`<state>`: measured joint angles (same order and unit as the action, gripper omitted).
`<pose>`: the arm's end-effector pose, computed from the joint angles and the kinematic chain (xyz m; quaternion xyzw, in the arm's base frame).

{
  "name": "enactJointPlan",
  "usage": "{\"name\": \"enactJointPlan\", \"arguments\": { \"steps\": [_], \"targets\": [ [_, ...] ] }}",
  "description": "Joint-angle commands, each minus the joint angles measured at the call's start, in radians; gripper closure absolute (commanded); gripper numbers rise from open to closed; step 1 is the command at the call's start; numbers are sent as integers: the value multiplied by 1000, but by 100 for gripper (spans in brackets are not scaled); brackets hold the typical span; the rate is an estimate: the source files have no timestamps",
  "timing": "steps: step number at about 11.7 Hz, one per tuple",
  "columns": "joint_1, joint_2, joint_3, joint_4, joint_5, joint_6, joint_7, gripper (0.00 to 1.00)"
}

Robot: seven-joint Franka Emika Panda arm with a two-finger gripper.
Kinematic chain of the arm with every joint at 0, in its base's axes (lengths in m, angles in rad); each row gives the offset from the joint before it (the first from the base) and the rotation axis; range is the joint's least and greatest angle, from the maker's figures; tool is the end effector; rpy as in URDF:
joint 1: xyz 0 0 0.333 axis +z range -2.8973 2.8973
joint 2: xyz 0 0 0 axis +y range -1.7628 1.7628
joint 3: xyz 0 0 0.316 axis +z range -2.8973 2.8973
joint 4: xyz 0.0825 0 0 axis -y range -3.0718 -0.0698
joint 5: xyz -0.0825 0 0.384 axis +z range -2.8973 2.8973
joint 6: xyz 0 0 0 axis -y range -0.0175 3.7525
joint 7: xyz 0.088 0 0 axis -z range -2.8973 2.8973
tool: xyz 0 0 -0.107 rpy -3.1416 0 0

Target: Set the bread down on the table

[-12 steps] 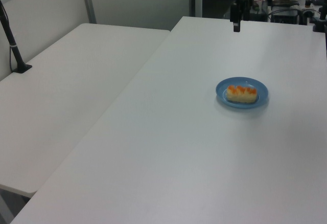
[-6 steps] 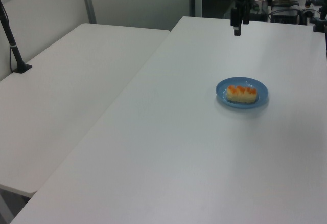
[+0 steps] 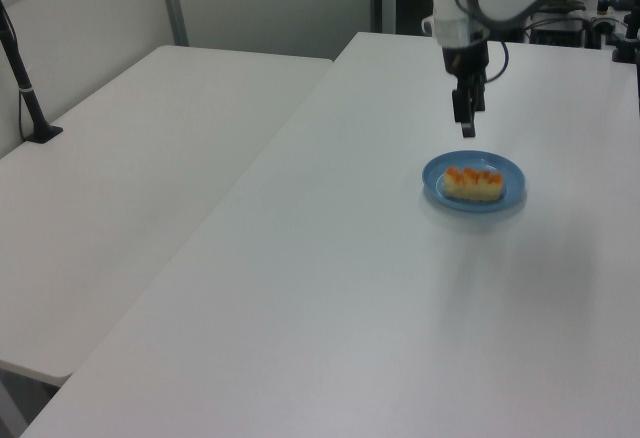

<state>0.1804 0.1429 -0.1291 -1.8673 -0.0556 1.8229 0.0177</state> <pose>0.5751 0.0274 0.4247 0.9947 0.0259 -0.0917 0.0385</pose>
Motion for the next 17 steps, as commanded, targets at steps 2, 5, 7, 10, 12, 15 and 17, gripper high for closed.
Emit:
{"name": "enactJointPlan", "arguments": {
  "steps": [2,5,7,10,12,15,17],
  "targets": [
    [37,55,-9,-160,-47,186,-28,0],
    [45,92,-9,-181,-49,243,-15,13],
    [44,86,-9,-171,-49,234,-24,49],
    [47,-3,-4,-167,-35,155,-28,52],
    [80,-48,43,-159,11,113,-6,52],
    [115,-37,175,-148,48,116,156,51],
    [151,-17,236,-147,60,194,276,47]
  ]
}}
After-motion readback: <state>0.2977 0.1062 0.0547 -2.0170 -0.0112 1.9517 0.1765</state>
